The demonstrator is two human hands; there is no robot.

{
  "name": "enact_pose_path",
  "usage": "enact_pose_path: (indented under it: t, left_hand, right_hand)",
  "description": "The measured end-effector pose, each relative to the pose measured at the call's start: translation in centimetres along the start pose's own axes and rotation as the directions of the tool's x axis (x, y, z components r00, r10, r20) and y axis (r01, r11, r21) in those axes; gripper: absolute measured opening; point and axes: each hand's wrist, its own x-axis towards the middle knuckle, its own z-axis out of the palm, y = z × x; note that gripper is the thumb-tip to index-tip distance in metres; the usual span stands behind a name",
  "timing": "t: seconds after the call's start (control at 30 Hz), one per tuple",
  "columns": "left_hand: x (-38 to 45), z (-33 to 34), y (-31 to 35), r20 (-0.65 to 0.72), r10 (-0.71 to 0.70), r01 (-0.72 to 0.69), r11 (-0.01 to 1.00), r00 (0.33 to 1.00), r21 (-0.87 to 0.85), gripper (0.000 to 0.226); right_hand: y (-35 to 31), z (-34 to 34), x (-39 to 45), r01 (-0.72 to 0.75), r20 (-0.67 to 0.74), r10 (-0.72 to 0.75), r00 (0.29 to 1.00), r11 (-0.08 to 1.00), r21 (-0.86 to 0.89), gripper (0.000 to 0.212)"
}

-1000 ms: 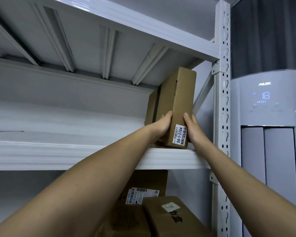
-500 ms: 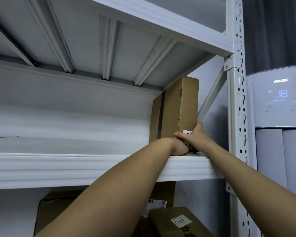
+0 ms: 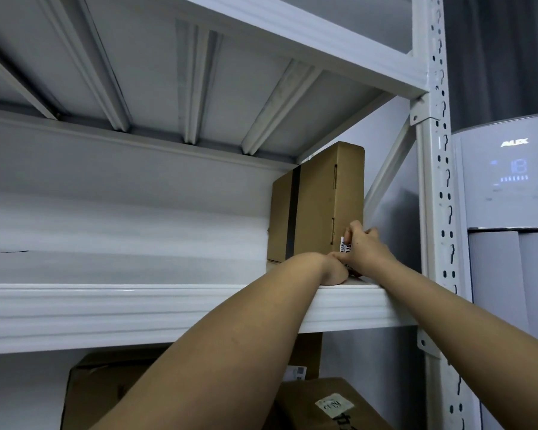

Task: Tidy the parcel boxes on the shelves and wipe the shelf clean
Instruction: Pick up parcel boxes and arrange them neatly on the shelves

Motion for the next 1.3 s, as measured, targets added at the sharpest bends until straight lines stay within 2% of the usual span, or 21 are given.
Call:
enact_pose_path:
  t: [0.2,0.37,0.47,0.6,0.77,0.9,0.97,1.07,1.2,1.3]
  left_hand:
    - [-1.9,-0.2,0.4,-0.02,0.015,-0.014,0.999,1.0,0.048,0.044]
    - [-1.7,-0.4,0.5,0.019,0.005,-0.004,0.999,1.0,-0.043,0.043]
    - [-1.8,-0.3,0.5,0.019,0.033,-0.033,0.999,0.999,0.016,0.043]
    - [-1.0,0.1,0.1,0.013,-0.046,0.045,0.996,0.999,0.077,0.045]
    - [-0.6,0.4,-0.2,-0.142,-0.101,0.108,0.993,0.985,0.039,0.044]
    - [-2.4,-0.1,0.2,-0.414,-0.045,0.15,0.963,0.909,0.224,0.021]
    - [-3.0,-0.3,0.4,-0.49,0.027,0.165,0.924,0.871,0.344,0.024]
    - [-4.1,-0.8,-0.3,-0.497,0.043,0.217,0.865,0.867,0.453,0.026]
    - [-6.1,-1.5,-2.1,-0.529,-0.024,0.284,0.864,0.849,0.417,0.023]
    - [-8.3,-1.5,-2.6,-0.549,-0.027,0.282,0.879,0.835,0.386,0.013]
  right_hand:
    - [0.1,0.7,1.0,-0.003,0.038,0.004,0.999,1.0,-0.03,0.044]
    - [0.2,1.2,1.1,-0.031,0.085,0.03,0.996,0.999,0.014,0.046]
    - [0.1,1.3,1.0,-0.057,0.125,0.059,0.99,0.998,-0.014,0.046]
    - [0.3,1.1,1.0,-0.096,0.155,0.104,0.982,0.994,-0.055,0.049]
    - [0.5,1.0,0.9,-0.096,0.15,0.113,0.982,0.989,-0.115,0.037]
    - [0.1,0.2,0.2,-0.133,0.019,0.137,0.99,0.981,-0.139,0.027]
    - [-0.3,-0.7,-0.4,-0.152,-0.102,0.137,0.985,0.975,-0.16,0.028]
    - [-1.1,-1.8,-1.9,-0.08,-0.176,0.056,0.983,0.988,-0.135,0.026]
    - [-2.5,-1.9,-4.6,0.107,-0.091,-0.112,0.989,0.993,-0.057,0.018]
    - [-4.4,-2.0,-6.7,0.177,-0.045,-0.18,0.983,0.982,-0.064,0.02]
